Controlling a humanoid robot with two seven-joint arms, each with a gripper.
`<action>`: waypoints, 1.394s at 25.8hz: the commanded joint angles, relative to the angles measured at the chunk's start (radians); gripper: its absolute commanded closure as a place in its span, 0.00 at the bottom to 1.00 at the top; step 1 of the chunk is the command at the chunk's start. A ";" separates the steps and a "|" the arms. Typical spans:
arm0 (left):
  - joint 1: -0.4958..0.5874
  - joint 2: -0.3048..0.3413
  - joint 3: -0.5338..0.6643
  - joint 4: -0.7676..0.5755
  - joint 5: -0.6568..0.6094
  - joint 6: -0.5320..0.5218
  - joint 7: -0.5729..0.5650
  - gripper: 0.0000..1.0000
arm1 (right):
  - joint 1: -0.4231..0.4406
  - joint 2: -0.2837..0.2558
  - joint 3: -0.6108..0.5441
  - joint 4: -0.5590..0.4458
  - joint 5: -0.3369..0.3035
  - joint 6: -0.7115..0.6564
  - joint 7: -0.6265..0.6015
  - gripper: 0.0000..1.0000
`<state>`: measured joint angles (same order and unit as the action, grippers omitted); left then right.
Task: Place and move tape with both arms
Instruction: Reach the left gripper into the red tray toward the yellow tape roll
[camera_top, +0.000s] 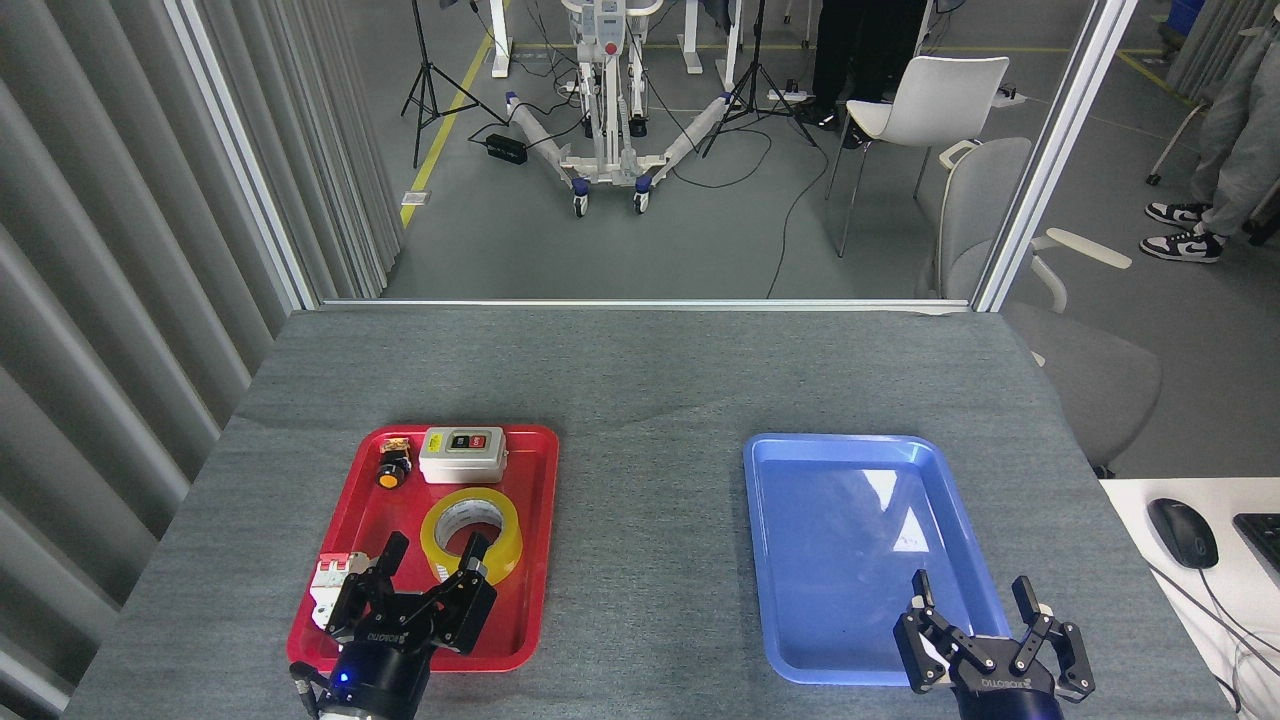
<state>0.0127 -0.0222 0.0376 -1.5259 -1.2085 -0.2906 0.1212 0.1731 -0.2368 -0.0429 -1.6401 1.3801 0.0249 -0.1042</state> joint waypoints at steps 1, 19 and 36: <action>0.000 0.001 -0.001 0.003 0.000 -0.001 0.000 0.00 | -0.001 -0.035 -0.003 -0.001 -0.007 -0.010 -0.002 0.00; -0.016 -0.008 0.001 0.003 0.000 0.013 -0.003 0.00 | 0.011 -0.070 -0.121 0.011 -0.041 -0.126 0.006 0.00; -0.212 0.041 -0.084 0.053 0.001 0.304 -0.735 0.00 | 0.009 -0.068 -0.121 0.026 -0.042 -0.126 -0.003 0.00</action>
<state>-0.1478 -0.0047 -0.0247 -1.5020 -1.2085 -0.0424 -0.4907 0.1825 -0.3054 -0.1638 -1.6172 1.3378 -0.1023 -0.1036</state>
